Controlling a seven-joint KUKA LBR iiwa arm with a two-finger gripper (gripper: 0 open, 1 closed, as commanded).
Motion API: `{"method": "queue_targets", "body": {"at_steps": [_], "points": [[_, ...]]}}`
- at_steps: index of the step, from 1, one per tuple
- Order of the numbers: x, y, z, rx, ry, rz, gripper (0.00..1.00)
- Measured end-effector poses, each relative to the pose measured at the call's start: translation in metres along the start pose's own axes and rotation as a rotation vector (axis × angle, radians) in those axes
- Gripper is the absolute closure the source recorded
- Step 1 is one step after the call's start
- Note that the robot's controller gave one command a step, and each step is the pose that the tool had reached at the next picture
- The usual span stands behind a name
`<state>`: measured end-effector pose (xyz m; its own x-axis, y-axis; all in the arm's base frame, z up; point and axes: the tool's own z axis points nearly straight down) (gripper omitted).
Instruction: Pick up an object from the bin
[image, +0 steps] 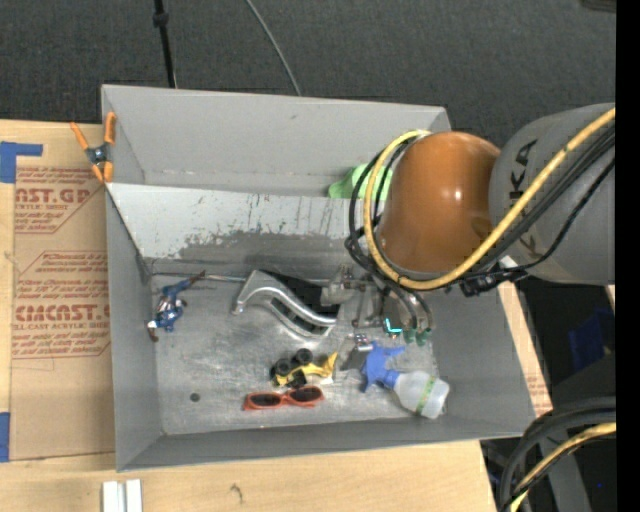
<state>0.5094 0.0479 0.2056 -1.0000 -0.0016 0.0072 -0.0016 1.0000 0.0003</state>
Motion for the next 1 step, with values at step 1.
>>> {"method": "queue_targets", "body": {"at_steps": [1], "points": [[-0.0017,-0.0002,-0.0043,-0.001,-0.008,0.001,0.0]]}}
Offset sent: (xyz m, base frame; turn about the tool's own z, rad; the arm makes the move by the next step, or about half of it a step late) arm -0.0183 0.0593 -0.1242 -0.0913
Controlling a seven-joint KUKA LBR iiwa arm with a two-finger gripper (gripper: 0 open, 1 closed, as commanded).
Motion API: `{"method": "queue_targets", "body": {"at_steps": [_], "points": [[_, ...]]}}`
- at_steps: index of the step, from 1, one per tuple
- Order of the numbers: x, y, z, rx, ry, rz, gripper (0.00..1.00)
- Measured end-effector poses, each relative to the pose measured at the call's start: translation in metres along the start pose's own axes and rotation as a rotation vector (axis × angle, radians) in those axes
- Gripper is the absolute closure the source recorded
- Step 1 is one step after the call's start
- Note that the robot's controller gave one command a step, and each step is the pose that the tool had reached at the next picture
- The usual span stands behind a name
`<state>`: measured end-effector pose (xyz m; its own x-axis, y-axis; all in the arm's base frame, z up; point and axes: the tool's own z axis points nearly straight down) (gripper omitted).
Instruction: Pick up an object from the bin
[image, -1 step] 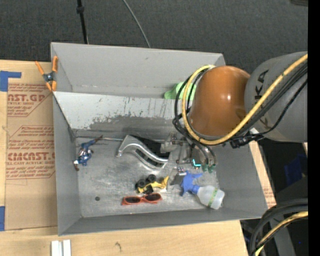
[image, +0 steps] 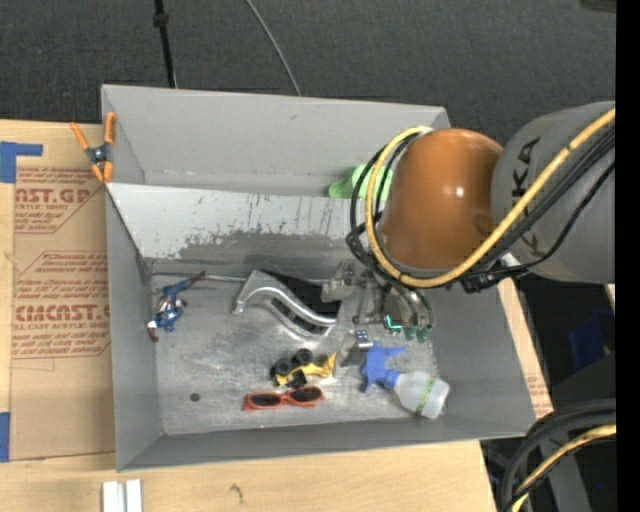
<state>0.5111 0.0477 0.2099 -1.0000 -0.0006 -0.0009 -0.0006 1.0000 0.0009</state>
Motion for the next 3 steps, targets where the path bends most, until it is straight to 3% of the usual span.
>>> {"method": "queue_targets", "body": {"at_steps": [1,2,3], "points": [[0.007,0.025,0.054,0.0,-0.006,-0.039,0.0],[0.005,0.032,0.131,0.0,0.004,-0.023,1.0],[0.005,0.032,0.131,0.0,0.004,-0.023,1.0]]}}
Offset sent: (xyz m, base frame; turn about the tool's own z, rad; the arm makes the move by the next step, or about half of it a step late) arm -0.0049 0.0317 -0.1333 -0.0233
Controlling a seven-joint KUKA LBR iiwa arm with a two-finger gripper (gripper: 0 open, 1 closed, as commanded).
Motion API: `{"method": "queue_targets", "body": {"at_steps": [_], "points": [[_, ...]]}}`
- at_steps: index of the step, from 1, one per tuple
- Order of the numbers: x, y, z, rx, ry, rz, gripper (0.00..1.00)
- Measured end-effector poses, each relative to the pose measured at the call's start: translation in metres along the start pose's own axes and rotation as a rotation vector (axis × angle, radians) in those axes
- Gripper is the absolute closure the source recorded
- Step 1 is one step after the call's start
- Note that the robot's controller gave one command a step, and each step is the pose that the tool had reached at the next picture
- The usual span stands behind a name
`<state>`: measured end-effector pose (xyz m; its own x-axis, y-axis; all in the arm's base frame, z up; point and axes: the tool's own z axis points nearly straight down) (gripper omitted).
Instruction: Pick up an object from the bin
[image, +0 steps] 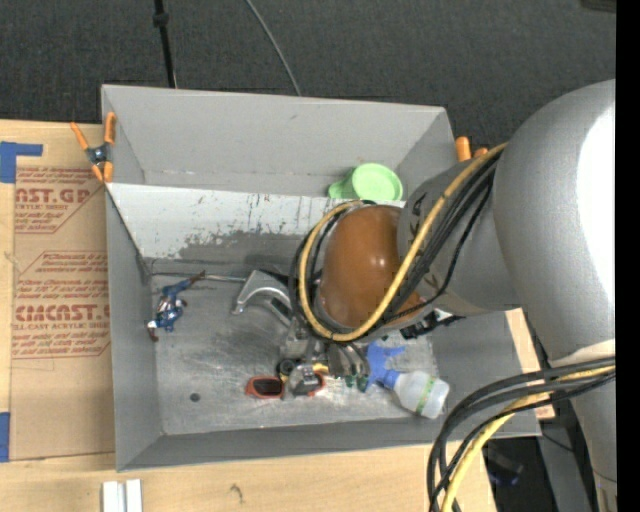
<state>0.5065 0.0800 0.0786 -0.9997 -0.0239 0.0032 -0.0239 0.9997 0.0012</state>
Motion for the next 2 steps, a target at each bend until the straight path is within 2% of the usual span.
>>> {"method": "queue_targets", "body": {"at_steps": [1,2], "points": [[0.004,0.005,-0.063,0.001,0.002,-0.009,0.0],[0.003,0.01,-0.122,-0.001,-0.011,-0.017,0.0]]}}
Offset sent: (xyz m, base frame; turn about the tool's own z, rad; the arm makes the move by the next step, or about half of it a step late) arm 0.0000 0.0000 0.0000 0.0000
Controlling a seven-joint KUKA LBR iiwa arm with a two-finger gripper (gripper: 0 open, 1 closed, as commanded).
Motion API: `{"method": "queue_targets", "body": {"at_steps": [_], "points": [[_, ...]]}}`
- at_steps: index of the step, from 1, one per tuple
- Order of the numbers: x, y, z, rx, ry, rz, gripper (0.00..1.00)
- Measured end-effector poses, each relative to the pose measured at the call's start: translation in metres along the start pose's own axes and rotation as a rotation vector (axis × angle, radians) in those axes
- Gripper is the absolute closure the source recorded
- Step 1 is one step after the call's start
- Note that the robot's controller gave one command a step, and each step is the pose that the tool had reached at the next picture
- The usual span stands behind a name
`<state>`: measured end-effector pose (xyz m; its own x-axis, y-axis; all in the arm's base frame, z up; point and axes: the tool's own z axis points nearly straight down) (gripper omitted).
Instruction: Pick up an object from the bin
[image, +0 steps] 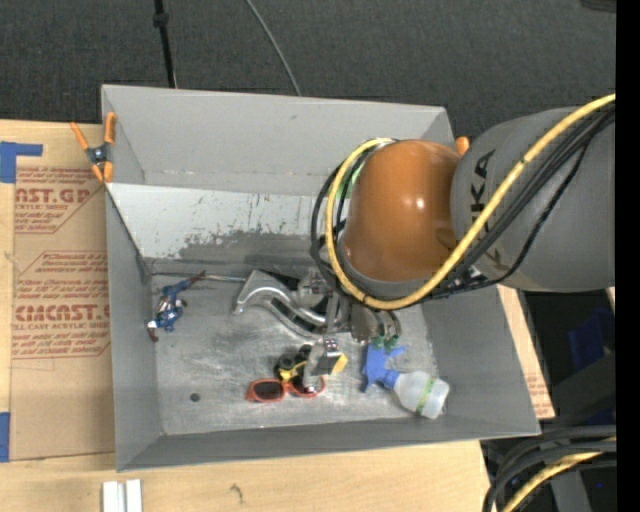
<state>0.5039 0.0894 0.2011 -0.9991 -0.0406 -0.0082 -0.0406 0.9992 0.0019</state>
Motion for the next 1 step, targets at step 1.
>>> {"method": "queue_targets", "body": {"at_steps": [1], "points": [[-0.003,-0.0071,0.0519,0.001,-0.001,-0.006,0.0]]}}
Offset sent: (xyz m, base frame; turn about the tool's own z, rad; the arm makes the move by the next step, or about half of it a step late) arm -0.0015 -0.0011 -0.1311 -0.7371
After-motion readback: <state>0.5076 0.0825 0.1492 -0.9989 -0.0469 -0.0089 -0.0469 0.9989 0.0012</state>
